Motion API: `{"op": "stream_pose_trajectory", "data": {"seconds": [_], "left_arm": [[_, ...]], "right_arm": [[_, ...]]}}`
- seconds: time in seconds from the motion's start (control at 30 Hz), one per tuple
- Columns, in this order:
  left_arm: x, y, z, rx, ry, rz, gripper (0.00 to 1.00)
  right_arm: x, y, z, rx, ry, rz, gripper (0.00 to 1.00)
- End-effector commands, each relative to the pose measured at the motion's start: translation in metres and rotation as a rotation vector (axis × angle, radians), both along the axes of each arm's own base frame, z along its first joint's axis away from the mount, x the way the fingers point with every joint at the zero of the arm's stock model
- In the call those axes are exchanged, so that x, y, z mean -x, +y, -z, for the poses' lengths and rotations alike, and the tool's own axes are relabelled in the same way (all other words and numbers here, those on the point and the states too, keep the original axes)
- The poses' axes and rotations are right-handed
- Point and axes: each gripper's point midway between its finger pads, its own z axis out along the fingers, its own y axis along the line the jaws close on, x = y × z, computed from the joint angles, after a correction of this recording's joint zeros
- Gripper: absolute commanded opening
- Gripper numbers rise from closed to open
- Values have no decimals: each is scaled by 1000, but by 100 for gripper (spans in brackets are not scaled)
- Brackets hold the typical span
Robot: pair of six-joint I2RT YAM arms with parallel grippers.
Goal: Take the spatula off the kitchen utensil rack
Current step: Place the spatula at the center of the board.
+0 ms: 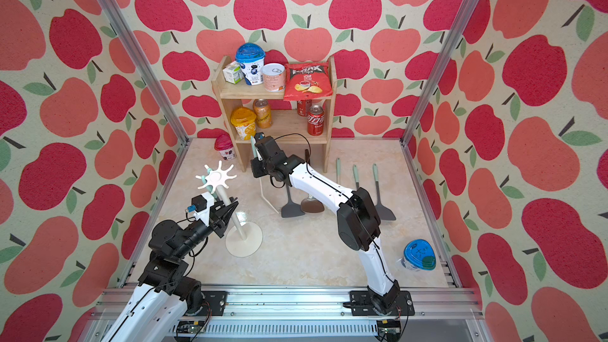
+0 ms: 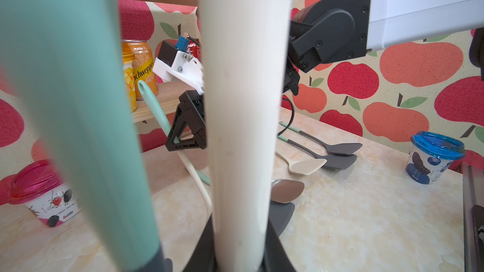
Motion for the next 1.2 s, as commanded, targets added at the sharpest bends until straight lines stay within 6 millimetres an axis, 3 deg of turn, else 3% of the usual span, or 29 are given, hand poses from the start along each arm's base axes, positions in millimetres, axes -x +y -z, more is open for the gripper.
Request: {"op": "stream_pose_trajectory", "data": {"seconds": [0.0,0.27,0.4,0.6,0.93,1.17], "left_arm": [[0,2,12,-15,51,-8,0],[0,3,13,-17,53,-11,0],[0,2,14,-18,56,-11,0],[1,3,13,-17,50,-13,0],[1,4,12,-16,40,-17,0],[0,3,12,-18,42,-15,0]], "right_arm": [[-4,-2,19,36,47,-2,0],[-14,-6,58,78,71,34,0],[-16,-10,69,88,82,48,0],[-19,-15,54,74,61,55,0],[-5,-29,19,56,79,38,0],[5,-25,21,44,150,2,0]]}}
